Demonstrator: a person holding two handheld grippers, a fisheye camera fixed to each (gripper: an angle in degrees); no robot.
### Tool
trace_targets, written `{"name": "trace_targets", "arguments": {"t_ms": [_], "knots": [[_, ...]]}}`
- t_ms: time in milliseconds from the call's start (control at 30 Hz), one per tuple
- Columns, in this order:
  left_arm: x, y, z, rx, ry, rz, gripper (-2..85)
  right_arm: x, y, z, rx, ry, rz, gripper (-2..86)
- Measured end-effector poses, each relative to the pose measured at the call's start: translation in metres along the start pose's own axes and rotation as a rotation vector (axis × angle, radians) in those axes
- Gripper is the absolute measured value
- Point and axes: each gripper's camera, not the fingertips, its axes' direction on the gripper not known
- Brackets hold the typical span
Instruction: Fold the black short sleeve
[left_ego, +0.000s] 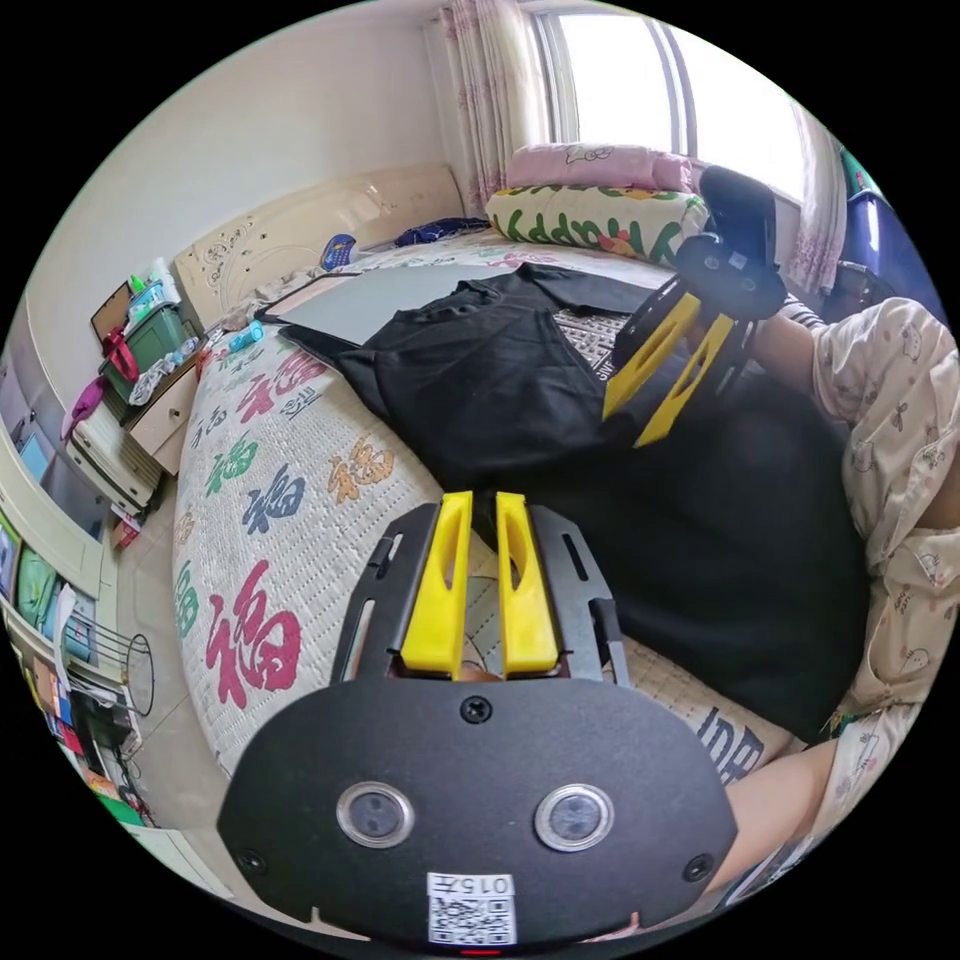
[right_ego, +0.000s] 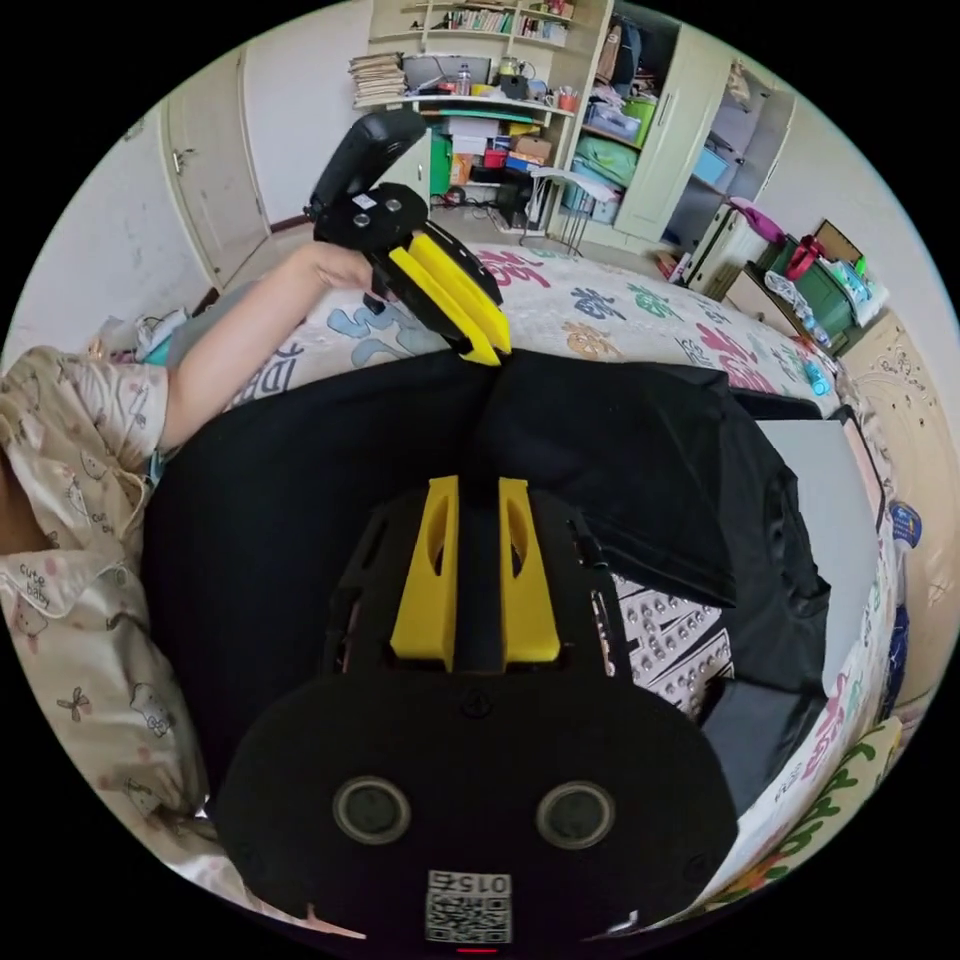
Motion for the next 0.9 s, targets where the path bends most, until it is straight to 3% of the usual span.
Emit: {"name": "trace_targets", "arguments": {"t_ms": [167,367,500,600,733,867,900], "knots": [[-0.007,-0.001,0.001,-0.024,-0.006,0.009,2.2,-0.002,-0.02,-0.022,0.046,-0.117,0.009,0.9],[-0.017,0.008,-0.001,-0.037,-0.025,0.019,2.0,0.02,-0.046,-0.049,0.072,-0.208,0.02,9.3],[-0.029,0.018,-0.001,-0.032,-0.026,0.012,2.4,0.095,-0.039,-0.09,0.181,0.025,0.346,11.3],[-0.036,0.026,0.001,-0.025,-0.028,0.017,3.3,0.139,-0.03,-0.091,0.176,0.06,0.516,11.0],[-0.043,0.042,-0.01,0.027,0.018,0.044,5.9,0.158,-0.044,-0.072,0.116,-0.018,0.577,10.2],[-0.039,0.051,-0.026,0.204,0.234,0.132,6.3,0.149,-0.084,-0.064,0.076,0.018,0.568,7.4],[-0.033,0.047,-0.017,0.181,0.253,0.165,6.1,0.145,-0.095,-0.065,0.066,0.044,0.566,6.3]]}}
